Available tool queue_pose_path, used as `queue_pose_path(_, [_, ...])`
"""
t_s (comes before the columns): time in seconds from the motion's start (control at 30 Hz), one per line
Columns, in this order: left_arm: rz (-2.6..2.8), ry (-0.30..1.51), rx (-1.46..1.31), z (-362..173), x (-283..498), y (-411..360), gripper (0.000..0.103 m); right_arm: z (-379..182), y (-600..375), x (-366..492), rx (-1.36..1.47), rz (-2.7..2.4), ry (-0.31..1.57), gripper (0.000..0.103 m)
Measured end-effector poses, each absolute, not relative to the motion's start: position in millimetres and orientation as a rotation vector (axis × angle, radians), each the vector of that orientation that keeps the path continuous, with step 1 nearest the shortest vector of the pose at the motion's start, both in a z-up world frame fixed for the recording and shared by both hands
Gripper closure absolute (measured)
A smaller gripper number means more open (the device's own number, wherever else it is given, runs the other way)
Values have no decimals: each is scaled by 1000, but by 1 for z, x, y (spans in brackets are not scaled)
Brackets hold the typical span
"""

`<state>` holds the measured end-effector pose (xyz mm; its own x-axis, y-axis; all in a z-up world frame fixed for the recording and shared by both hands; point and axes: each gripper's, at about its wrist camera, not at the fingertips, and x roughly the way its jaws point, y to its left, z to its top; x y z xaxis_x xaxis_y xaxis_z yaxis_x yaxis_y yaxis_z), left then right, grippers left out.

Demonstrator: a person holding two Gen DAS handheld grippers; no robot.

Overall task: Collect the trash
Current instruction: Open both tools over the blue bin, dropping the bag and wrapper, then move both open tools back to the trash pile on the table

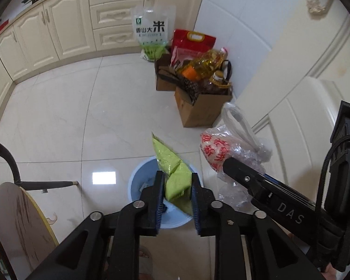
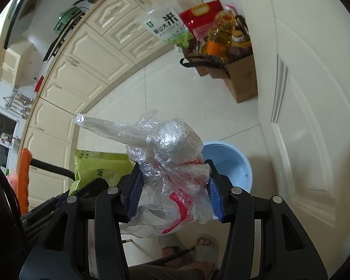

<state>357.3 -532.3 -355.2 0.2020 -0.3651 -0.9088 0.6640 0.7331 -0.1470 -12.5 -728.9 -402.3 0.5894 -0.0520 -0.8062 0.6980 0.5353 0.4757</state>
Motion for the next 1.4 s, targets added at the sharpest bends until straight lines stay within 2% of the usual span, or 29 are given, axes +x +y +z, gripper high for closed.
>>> queue_pose_path(0.07, [-711, 1163, 319, -358, 365, -535, 63, -409, -733, -9, 908, -512, 834, 48])
queue_pose_path(0.13, [-679, 1151, 321, -359, 371, -537, 38, -413, -737, -11, 915, -523, 834, 44])
queue_pose_path(0.17, [-670, 1147, 315, -360, 373, -539, 33, -414, -739, -15, 929, -534, 827, 40])
queue_pose_path(0.23, [-647, 1129, 312, -358, 368, -534, 20, -411, -742, -21, 948, -556, 805, 16])
queue_pose_path(0.37, [-618, 1082, 335, -352, 350, -531, 18, -404, -741, -29, 951, -575, 781, 10])
queue_pose_path(0.47, [-605, 1034, 355, -341, 332, -526, 9, -392, -736, -40, 959, -593, 751, 7])
queue_pose_path(0.53, [-602, 1002, 355, -329, 316, -519, 8, -384, -733, -46, 973, -592, 722, 0])
queue_pose_path(0.8, [-633, 874, 312, -271, 262, -471, 3, -335, -703, -65, 961, -581, 645, 0])
queue_pose_path(1.13, [-593, 671, 173, -193, 195, -317, 1, -229, -615, -65, 790, -518, 541, 0])
queue_pose_path(1.4, [-490, 521, 80, -163, 121, -185, 1, -143, -501, -35, 548, -436, 491, 0])
